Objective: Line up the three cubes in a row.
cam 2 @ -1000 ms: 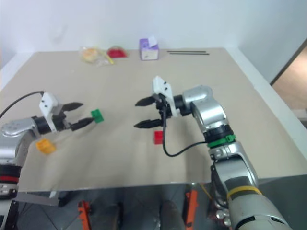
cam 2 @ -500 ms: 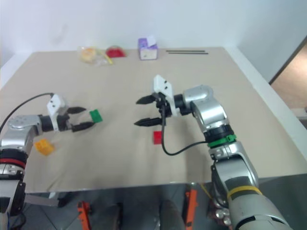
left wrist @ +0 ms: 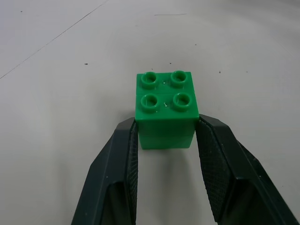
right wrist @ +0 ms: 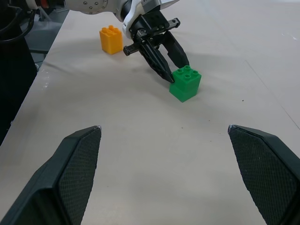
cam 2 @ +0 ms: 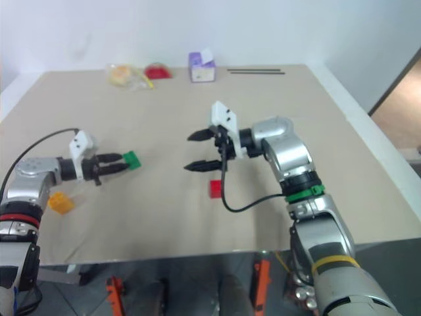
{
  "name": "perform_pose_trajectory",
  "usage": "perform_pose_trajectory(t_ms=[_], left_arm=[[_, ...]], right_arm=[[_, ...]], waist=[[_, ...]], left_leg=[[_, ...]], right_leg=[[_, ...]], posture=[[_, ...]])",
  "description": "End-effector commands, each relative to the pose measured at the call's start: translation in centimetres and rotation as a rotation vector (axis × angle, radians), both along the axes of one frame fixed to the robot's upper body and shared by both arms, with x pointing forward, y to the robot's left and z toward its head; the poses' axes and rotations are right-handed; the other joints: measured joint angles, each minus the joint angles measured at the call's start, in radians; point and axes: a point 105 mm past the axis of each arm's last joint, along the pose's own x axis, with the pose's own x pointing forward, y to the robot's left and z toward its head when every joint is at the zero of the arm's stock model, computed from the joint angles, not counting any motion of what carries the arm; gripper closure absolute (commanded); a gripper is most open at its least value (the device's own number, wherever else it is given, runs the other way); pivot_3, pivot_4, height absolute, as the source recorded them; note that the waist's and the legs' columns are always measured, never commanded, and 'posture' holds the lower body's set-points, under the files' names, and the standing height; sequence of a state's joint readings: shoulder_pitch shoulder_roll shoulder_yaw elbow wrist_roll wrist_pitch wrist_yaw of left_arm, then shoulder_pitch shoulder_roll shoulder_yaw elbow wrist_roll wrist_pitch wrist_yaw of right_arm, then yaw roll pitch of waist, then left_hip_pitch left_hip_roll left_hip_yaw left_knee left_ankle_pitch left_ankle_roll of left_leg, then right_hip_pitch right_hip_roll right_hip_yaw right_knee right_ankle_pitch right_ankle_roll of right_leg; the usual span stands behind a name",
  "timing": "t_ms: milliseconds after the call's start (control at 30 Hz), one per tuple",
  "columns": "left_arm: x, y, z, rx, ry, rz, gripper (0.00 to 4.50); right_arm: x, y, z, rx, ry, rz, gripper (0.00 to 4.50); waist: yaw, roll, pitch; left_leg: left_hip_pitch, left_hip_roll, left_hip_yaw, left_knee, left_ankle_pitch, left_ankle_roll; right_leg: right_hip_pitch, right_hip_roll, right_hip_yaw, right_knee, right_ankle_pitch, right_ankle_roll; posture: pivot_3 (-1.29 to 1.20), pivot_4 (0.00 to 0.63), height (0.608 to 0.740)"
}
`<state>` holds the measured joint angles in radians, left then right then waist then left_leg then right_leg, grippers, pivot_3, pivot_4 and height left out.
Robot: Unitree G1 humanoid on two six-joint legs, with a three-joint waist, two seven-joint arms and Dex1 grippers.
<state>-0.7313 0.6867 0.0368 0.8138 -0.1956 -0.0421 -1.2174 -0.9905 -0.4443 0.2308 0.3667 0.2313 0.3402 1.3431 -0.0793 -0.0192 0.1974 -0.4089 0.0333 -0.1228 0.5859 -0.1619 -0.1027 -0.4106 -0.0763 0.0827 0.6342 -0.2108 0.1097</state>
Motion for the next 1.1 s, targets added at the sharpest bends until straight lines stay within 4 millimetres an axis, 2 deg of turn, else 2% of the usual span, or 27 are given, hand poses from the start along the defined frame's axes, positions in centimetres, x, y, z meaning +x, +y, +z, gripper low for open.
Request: perform_pose_trajectory(t_ms=[33,133,300,333,467,600,800,1100], left_arm=[[-0.1,0.0,1.5,0.013,-0.054,-0.021,3.26],[-0.7,-1.0,2.2,0.008,-0.063,-0.074,3.26],[-2.7,-4.6,3.7,-0.020,-0.070,-0.208,3.26],[-3.1,-5.0,3.8,-0.019,-0.066,-0.220,3.26],[-5.8,-9.1,3.0,-0.009,-0.015,-0.342,3.26],[-7.3,-10.7,2.4,0.004,0.021,-0.383,3.26],[-7.8,-11.9,1.9,0.005,0.037,-0.396,3.26],[-7.9,-11.3,0.2,0.070,0.070,-0.404,3.26]], right_arm=[[-0.1,0.1,2.0,0.040,-0.061,0.013,0.00],[-0.1,-0.1,2.3,0.042,-0.064,0.011,0.00],[-0.3,-1.3,2.6,0.043,-0.053,0.006,0.00],[-0.4,-1.6,2.6,0.041,-0.049,0.005,0.00],[-1.2,-3.1,2.2,0.021,-0.036,0.009,0.00],[-2.8,-3.3,2.0,0.001,-0.027,0.055,0.00],[-4.0,-3.4,1.8,-0.018,-0.014,0.080,0.00],[-4.0,-3.5,1.4,-0.043,-0.012,0.080,0.00]], waist=[[0.000,0.000,0.000],[0.000,0.000,0.000],[0.000,0.000,0.000],[0.000,0.000,0.000],[0.001,0.000,0.000],[0.000,0.000,0.000],[-0.003,0.000,0.000],[-0.001,0.000,0.000]], left_leg=[[0.000,0.000,0.000,0.000,0.000,0.000],[0.000,0.000,0.000,0.000,0.000,0.000],[-0.001,0.000,0.000,0.000,0.000,0.000],[-0.001,0.000,0.000,0.000,0.000,0.000],[0.000,0.000,0.000,0.000,0.000,0.000],[0.000,0.000,-0.001,0.000,0.000,0.000],[0.001,0.000,0.000,0.002,0.000,0.000],[0.000,0.000,0.000,0.003,0.000,0.000]], right_leg=[[0.000,0.000,0.000,0.000,0.000,0.000],[0.000,0.000,0.000,0.000,0.000,0.000],[0.000,0.000,0.000,0.000,0.000,0.000],[0.000,0.000,0.000,0.001,0.000,0.000],[0.001,0.000,0.001,0.001,-0.001,0.001],[0.000,0.000,0.000,0.001,-0.001,0.000],[0.001,0.000,0.001,0.001,-0.001,-0.001],[0.001,0.000,0.001,0.001,-0.003,-0.004]], posture=[[0.00,0.150,0.740],[0.00,0.150,0.740],[0.00,0.150,0.740],[0.00,0.150,0.740],[0.00,0.150,0.740],[0.00,0.150,0.740],[0.00,0.150,0.740],[0.00,0.150,0.740]])
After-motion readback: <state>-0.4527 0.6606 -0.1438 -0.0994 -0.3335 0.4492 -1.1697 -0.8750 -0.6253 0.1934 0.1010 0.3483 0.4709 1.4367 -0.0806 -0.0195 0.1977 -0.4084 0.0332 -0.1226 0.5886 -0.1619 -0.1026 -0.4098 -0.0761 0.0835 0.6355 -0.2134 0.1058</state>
